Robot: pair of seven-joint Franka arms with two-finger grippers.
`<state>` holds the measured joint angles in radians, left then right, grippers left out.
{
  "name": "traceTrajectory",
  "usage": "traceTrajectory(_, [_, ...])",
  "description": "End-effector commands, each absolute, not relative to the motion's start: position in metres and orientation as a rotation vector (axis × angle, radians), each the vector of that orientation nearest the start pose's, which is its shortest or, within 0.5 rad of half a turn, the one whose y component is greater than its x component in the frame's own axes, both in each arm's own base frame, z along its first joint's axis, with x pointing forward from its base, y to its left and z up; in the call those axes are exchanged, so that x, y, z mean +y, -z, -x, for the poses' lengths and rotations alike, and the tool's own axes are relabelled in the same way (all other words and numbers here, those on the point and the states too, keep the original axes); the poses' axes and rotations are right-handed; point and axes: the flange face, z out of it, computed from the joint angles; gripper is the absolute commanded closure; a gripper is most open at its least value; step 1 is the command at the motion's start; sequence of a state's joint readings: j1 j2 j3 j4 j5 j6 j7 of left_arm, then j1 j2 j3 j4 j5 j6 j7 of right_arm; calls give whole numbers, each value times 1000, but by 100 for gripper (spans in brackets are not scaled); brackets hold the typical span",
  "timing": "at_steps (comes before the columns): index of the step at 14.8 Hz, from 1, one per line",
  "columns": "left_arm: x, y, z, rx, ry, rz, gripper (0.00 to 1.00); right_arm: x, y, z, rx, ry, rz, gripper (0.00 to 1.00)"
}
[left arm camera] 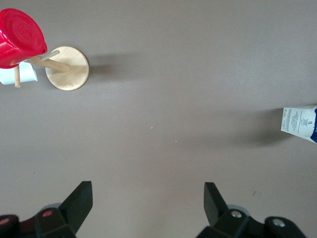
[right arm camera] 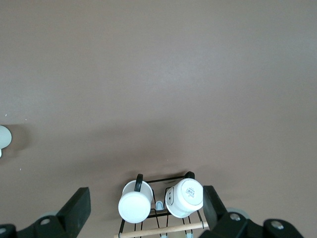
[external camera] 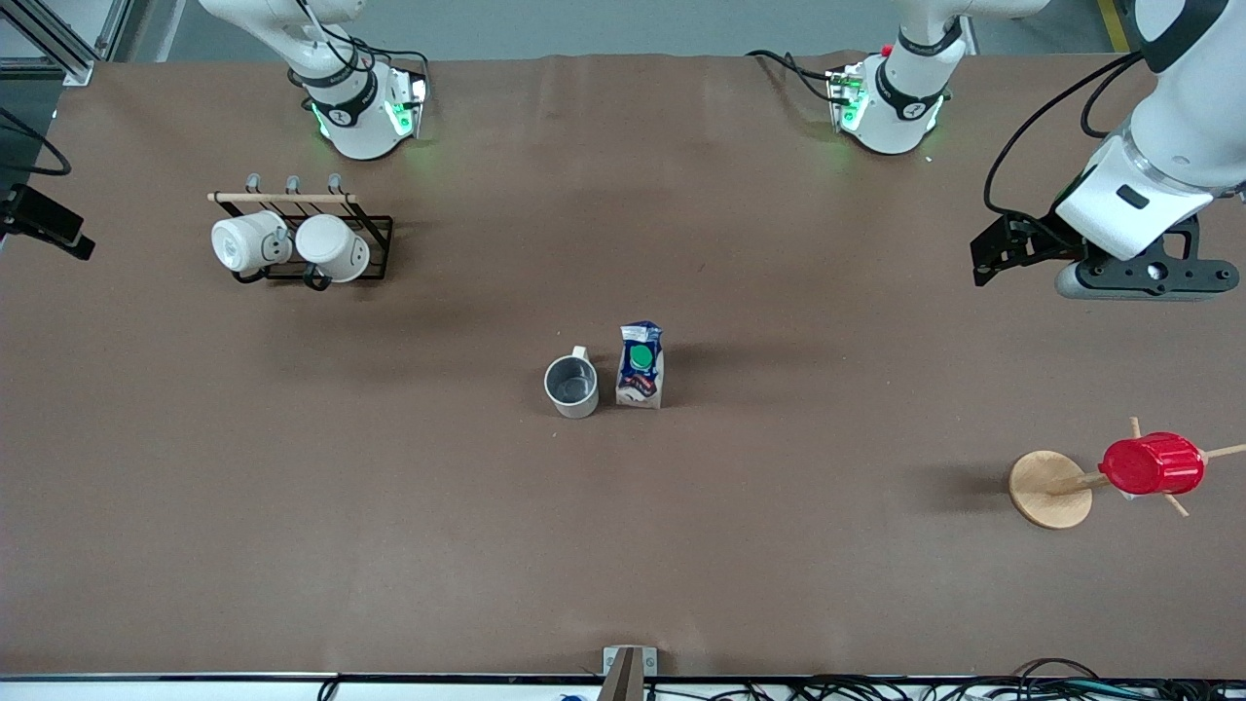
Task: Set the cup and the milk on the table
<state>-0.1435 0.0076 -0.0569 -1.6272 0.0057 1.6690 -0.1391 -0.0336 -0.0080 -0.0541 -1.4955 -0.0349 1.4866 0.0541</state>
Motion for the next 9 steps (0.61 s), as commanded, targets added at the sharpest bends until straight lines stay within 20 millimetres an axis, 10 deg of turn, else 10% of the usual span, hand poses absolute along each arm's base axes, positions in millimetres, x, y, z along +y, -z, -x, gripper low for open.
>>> traceTrajectory(1, [-112, -605, -552, 120, 81, 3125, 1, -48, -659, -540, 205, -8, 3150, 0])
traceTrajectory(9, [-113, -598, -557, 116, 78, 3128, 1, -47, -659, -541, 198, -8, 3150, 0])
